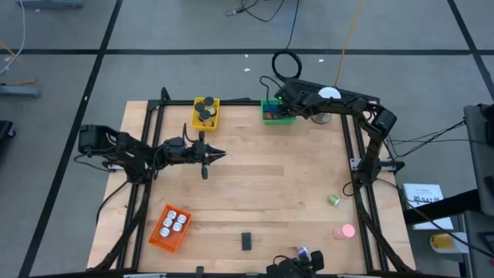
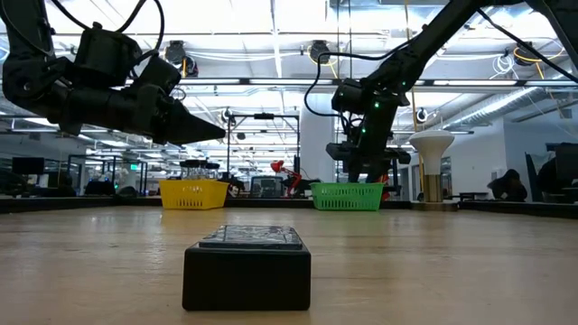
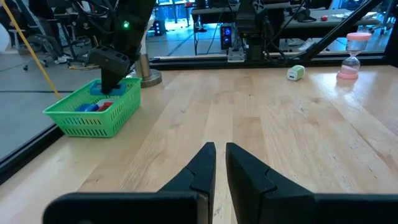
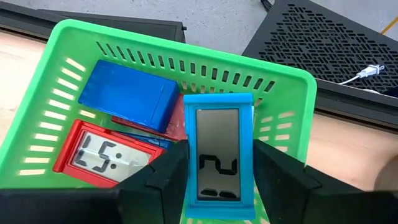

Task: Pick & Place Office items
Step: Put the light blue digital clock into the green bin, then put the green charger adapter into the orange bin

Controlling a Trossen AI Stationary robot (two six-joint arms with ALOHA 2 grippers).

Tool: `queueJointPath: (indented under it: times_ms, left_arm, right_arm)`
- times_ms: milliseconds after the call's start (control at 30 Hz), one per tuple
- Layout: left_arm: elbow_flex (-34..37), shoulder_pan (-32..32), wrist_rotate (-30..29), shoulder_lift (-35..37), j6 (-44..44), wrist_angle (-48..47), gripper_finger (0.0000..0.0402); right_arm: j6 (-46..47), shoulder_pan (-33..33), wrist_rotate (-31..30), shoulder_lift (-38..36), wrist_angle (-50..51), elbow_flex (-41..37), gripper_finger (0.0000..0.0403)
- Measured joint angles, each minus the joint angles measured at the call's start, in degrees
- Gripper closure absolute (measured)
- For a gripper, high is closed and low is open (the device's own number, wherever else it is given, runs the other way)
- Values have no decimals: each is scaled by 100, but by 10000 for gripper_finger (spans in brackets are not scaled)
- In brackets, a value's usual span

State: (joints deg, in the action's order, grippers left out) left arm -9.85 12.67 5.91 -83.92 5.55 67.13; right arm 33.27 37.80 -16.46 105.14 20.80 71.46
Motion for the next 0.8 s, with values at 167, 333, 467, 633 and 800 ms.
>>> queueJointPath:
  times_ms: [167,333,467,633,800]
  left_arm:
    - [0,0,0,0,-1,-2,360]
    - [0,0,0,0,3,-2,360]
    - [0,0,0,-2,10,-2,360]
    - [0,0,0,0,10,-2,360]
    - [0,0,0,0,11,0,360]
  right_arm:
    - [-23,0,-3,0,-2,0,205]
    - [-231,-2,1,-24,-187,0,197]
    - [-528,-75,10,-232,-224,0,214]
    - [-1487,-445,10,-755,120,-2,265]
    - [-2048,-1325,7,-1250,905,-2,328]
